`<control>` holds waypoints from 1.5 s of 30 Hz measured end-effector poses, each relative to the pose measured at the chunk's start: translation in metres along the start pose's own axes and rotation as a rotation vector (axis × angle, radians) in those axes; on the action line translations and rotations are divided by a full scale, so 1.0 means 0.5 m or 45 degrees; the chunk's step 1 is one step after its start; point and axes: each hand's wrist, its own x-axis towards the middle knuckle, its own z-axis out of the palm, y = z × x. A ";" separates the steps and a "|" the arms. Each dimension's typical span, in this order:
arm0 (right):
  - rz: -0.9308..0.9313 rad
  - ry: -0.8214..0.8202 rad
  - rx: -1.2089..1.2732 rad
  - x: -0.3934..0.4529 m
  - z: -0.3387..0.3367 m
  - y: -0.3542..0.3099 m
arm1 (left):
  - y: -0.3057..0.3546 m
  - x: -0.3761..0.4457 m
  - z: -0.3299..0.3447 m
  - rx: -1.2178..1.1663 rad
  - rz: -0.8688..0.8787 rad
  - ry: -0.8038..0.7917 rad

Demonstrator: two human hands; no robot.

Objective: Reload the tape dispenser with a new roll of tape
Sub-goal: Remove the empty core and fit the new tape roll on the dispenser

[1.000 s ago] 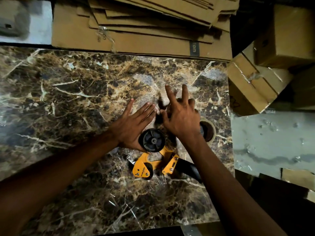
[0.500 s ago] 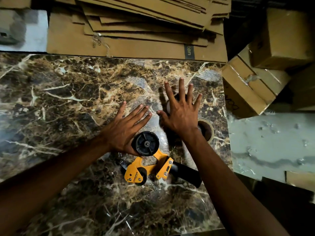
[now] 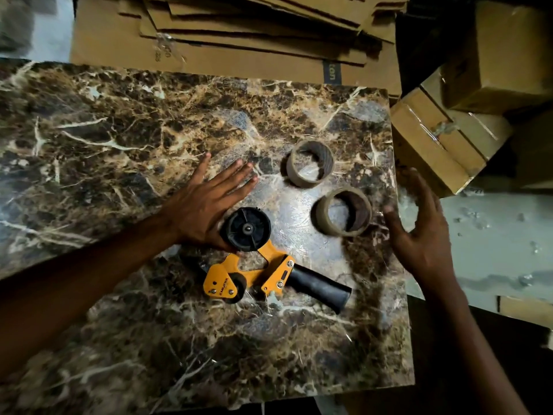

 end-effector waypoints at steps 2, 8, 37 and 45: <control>-0.035 -0.020 0.032 0.001 0.000 0.007 | 0.004 -0.002 -0.002 0.005 -0.003 0.013; -0.198 -0.227 -0.230 0.012 0.030 -0.023 | -0.010 -0.006 -0.010 -0.080 0.021 -0.066; -0.573 -0.431 -0.483 -0.113 0.168 -0.307 | 0.075 -0.117 -0.112 -0.437 -0.262 0.189; -0.662 -0.391 -0.613 -0.124 0.204 -0.342 | 0.090 -0.146 -0.105 -0.102 -0.337 0.210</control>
